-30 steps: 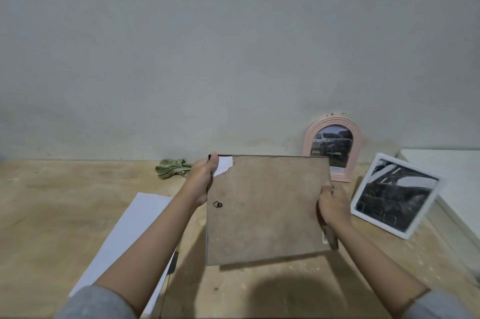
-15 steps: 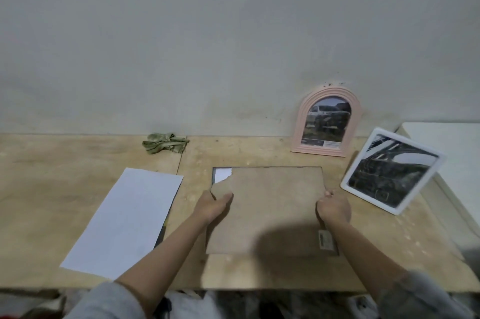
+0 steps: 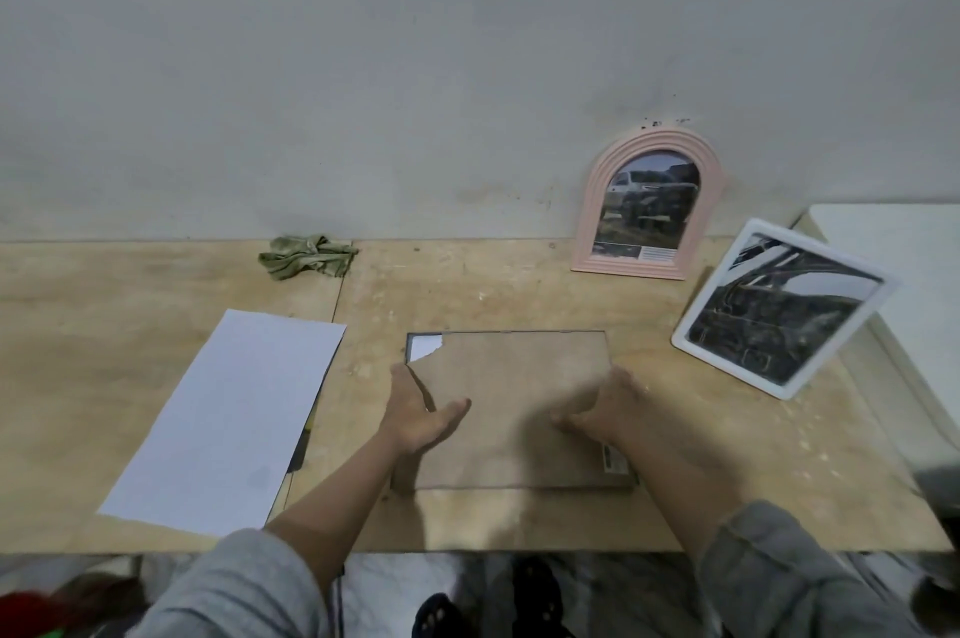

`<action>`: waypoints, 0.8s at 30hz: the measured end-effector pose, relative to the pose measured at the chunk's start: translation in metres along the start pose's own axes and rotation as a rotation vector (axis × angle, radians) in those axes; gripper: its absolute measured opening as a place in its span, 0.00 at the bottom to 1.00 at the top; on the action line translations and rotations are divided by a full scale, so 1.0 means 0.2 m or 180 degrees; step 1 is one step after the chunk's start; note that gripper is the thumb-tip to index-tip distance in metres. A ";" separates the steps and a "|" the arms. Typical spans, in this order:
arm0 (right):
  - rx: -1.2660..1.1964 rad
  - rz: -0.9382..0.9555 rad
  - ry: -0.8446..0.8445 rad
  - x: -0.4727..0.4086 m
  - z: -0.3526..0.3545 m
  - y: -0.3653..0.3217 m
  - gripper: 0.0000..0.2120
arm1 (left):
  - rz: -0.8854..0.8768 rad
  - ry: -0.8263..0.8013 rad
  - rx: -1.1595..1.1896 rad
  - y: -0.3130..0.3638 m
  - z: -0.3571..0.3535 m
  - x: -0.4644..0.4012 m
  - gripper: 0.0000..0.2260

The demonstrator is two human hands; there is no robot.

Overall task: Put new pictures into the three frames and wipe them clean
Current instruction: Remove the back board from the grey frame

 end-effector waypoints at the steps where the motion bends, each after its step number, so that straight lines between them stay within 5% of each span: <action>1: 0.0088 -0.0028 -0.0108 0.02 0.00 -0.02 0.62 | -0.0004 0.0002 -0.0092 -0.05 0.00 -0.06 0.45; 3: 0.0154 -0.0084 -0.0208 0.03 0.00 -0.06 0.63 | 0.0018 0.0104 -0.0349 -0.09 0.00 -0.10 0.53; 7: 0.0269 0.0088 -0.0243 -0.04 -0.04 -0.10 0.60 | -0.0368 0.0171 -0.0931 0.08 0.04 0.19 0.47; 12: 0.0799 0.1251 -0.0296 -0.13 -0.14 -0.42 0.46 | -0.0253 0.0083 -0.1772 0.01 -0.03 0.40 0.67; 18: 0.1405 0.2424 -0.0623 -0.15 -0.31 -0.87 0.37 | -0.0067 0.0306 -0.1642 -0.08 -0.01 0.48 0.59; 24: 0.2207 0.2702 -0.1001 -0.21 -0.41 -1.03 0.37 | -0.0071 0.0216 -0.1626 -0.11 -0.01 0.48 0.59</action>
Point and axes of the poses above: each hand's wrist, its own x-axis away from the middle knuckle, its own z-axis out of the back of the hand, y = z × x, the point moved 6 cm from there along -x, towards the middle knuckle, and after that the axes turned 13 degrees about z, right-handed, at the moved point
